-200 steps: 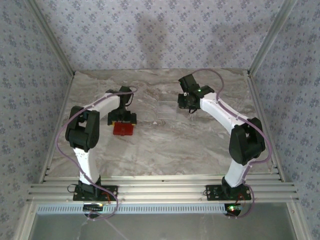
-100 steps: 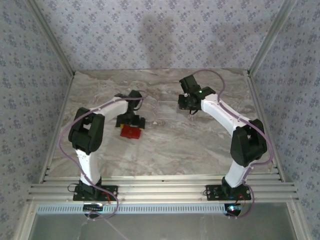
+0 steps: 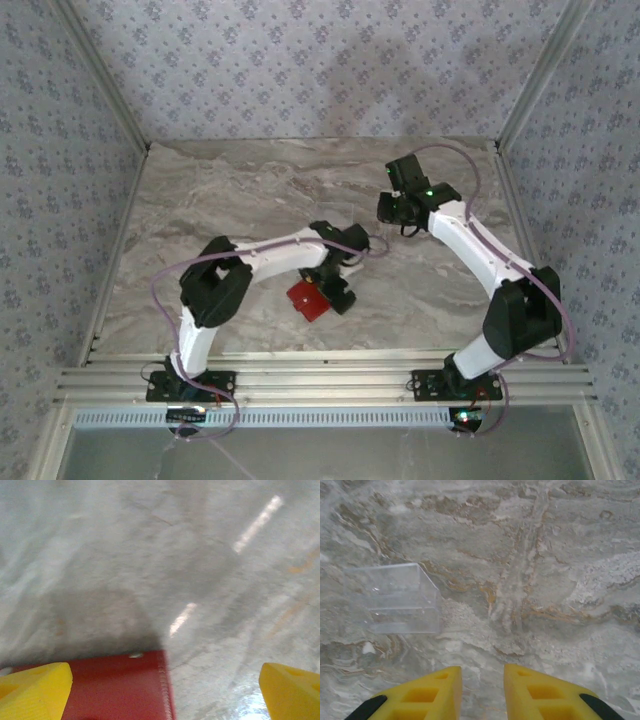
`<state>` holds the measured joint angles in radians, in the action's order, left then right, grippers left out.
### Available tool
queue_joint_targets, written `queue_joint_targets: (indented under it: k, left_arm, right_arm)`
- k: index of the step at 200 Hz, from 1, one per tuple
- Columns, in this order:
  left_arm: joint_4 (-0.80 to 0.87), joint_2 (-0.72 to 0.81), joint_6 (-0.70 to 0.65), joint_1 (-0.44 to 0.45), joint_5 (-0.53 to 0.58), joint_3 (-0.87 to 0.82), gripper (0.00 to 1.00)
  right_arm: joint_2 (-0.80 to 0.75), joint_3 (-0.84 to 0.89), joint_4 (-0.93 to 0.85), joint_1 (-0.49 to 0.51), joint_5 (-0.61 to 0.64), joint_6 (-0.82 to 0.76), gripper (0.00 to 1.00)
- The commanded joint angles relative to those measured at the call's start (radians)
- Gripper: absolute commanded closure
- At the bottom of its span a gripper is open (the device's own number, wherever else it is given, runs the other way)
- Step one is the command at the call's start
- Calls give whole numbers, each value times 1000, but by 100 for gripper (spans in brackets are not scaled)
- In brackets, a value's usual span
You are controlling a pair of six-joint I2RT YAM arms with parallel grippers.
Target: Take the credit cards out of the card holder
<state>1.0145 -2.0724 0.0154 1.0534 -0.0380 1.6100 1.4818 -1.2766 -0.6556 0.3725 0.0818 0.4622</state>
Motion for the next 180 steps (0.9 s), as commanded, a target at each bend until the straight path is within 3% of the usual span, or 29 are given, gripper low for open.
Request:
queue_joint_targets:
  k: [1, 42, 88, 113, 139, 180]
  left_arm:
    - [75, -51, -141, 32, 15, 82, 5]
    - [-16, 89, -85, 20, 58, 56, 6]
    - [-181, 373, 221, -108, 38, -194, 10]
    - [-200, 505, 460, -208, 29, -342, 19]
    - [-292, 650, 706, -324, -103, -575, 31]
    - [-500, 761, 908, -334, -238, -810, 38]
  right_arm:
    - [-90, 48, -35, -46, -57, -18, 71]
    - [-132, 112, -46, -63, -197, -44, 70]
    - [-107, 146, -18, -2, -318, -39, 70]
    - [-36, 140, 16, 35, -420, -48, 70]
    - [52, 116, 26, 88, -497, -90, 70]
    - [193, 97, 86, 184, -594, -96, 70]
